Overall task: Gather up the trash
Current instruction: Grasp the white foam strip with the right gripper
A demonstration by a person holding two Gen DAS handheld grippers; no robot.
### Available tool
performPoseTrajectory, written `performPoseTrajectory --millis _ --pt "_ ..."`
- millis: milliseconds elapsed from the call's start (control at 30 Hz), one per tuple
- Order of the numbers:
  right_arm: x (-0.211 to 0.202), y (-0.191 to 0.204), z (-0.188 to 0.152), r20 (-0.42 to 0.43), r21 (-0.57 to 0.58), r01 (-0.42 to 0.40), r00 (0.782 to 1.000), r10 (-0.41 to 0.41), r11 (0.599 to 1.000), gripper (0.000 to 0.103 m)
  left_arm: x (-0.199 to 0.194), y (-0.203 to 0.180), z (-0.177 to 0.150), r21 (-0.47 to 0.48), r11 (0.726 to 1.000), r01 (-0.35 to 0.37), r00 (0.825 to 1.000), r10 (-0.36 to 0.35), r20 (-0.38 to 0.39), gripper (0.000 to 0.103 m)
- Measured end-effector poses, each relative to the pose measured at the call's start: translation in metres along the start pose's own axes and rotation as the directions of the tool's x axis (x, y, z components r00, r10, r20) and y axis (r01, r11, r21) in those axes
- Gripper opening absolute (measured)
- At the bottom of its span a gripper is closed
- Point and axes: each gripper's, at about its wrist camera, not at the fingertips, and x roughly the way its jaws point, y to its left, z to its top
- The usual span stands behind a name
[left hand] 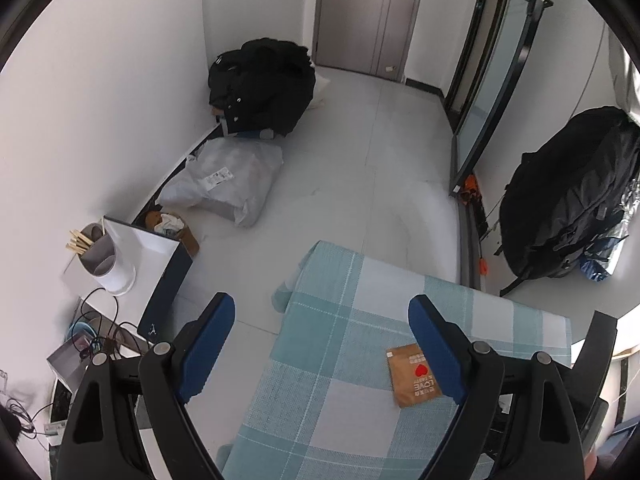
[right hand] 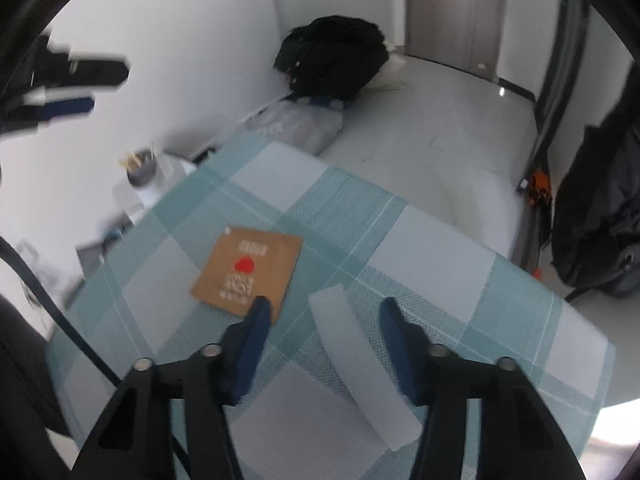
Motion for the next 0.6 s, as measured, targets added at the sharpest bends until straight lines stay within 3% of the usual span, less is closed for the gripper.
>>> performPoseTrajectory --millis 167,400,600 --pt "0.004 0.004 -0.004 -0.011 -0.064 0.048 0.999 -0.049 0.997 0.021 0.012 -0.003 -0.002 -0.003 1.0 -0.017 0.999 0.017 -0.046 0.087" --pt "-0.003 -0.009 -0.001 -0.013 0.013 -0.009 1.0 0.01 1.0 0.015 0.023 -0.007 -0.004 0.03 0.999 -0.01 0.995 0.013 -0.101 0.087" --pt "-0.014 -0.021 0.0 0.004 0.083 -0.053 0.999 0.053 0.995 0.012 0.04 -0.007 -0.009 -0.008 1.0 0.01 0.983 -0.011 -0.184 0.087"
